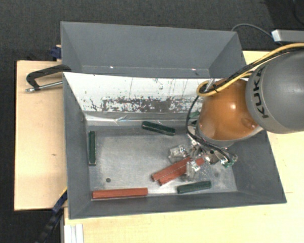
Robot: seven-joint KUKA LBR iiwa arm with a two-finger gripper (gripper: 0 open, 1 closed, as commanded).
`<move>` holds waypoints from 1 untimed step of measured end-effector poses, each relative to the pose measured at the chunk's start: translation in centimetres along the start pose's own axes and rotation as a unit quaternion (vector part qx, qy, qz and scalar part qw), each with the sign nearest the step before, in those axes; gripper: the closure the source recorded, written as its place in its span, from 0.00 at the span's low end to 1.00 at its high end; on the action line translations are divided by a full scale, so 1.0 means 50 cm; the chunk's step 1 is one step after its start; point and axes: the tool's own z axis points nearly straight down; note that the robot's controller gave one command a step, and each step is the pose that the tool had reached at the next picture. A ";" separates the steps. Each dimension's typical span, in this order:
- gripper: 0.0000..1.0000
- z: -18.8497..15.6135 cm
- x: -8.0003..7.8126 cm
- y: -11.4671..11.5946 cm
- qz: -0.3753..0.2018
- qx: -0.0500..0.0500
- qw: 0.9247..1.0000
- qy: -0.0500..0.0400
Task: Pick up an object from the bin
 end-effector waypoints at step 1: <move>1.00 -0.037 0.003 0.003 0.000 -0.001 1.000 0.002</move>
Offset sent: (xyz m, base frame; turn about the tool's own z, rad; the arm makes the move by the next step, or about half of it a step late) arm -0.0002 0.0001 0.0276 0.0000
